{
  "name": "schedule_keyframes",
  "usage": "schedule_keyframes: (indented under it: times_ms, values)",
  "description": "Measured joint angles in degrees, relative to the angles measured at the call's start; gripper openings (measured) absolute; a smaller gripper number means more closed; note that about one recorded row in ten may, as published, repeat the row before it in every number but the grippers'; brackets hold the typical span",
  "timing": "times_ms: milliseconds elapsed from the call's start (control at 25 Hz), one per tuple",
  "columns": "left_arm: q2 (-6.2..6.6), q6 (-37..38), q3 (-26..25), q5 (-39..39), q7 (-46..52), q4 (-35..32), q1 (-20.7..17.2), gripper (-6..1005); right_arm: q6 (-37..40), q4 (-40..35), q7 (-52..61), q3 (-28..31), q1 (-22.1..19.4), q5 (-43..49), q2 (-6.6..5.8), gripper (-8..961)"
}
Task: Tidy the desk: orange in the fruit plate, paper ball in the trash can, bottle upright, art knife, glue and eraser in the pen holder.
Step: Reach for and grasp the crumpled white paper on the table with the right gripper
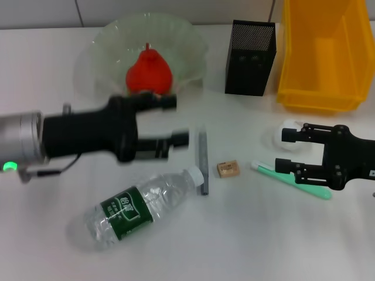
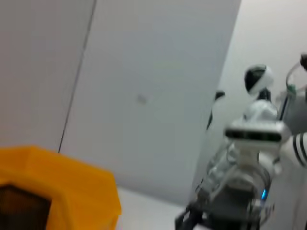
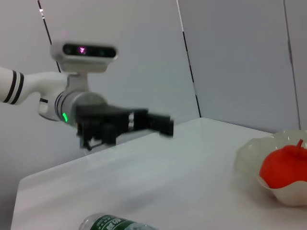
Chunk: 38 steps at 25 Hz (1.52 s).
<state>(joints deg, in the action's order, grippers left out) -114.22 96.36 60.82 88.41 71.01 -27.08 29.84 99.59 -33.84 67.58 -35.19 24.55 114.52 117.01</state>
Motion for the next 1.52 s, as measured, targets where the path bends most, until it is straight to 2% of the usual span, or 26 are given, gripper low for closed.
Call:
schedule_keyframes:
  times_ms: [160,320,520,680,840,960,1040,1160,1320,1520]
  values:
    - [0.15,-2.9,0.0,3.1,-2.5,-0.2,-1.6,842,0.0,-0.1,0.0,0.0,0.1,0.0,-0.18,696]
    - [-0.38,-8.6,0.0,5.0,-5.2,-0.2,-2.4,842,0.5,-3.9,4.4,-0.2,0.2,0.2,-0.21,696]
    - [-0.51,-9.7,-0.2,5.0,-5.6,-0.4,-2.4,842,6.7,-20.6,22.3,-1.1,1.1,0.8,-0.16,697]
    - [-0.63,-9.1,-0.7,5.0,-6.3,-1.3,-2.3,843,11.4,-36.4,40.6,-3.1,4.0,4.9,-1.17,698]
    - [-0.66,-8.8,-0.7,5.2,-7.2,-1.2,-2.0,843,15.1,-45.0,53.5,-8.0,9.7,14.3,-2.57,697]
    - [-0.66,-8.7,-0.7,5.2,-7.0,-1.3,-2.0,843,16.2,-46.8,58.1,-12.5,13.9,22.9,-3.08,697]
    - [-0.66,-8.7,-0.7,5.2,-6.9,-1.3,-2.0,843,14.7,-46.7,60.3,-15.4,16.2,29.3,-2.87,696]
    - [-0.66,-8.7,-0.6,4.9,-7.0,-1.2,-2.0,843,11.1,-44.6,61.7,-18.8,18.8,37.0,-1.42,696]
    - [-0.65,-8.7,-0.6,4.8,-7.1,-1.2,-2.0,843,5.1,-39.1,61.7,-22.3,20.5,41.8,0.58,697]
    - [-0.61,-8.7,-0.6,4.8,-7.0,-1.3,-2.0,843,-1.9,-34.6,61.8,-25.0,20.6,43.5,1.71,698]
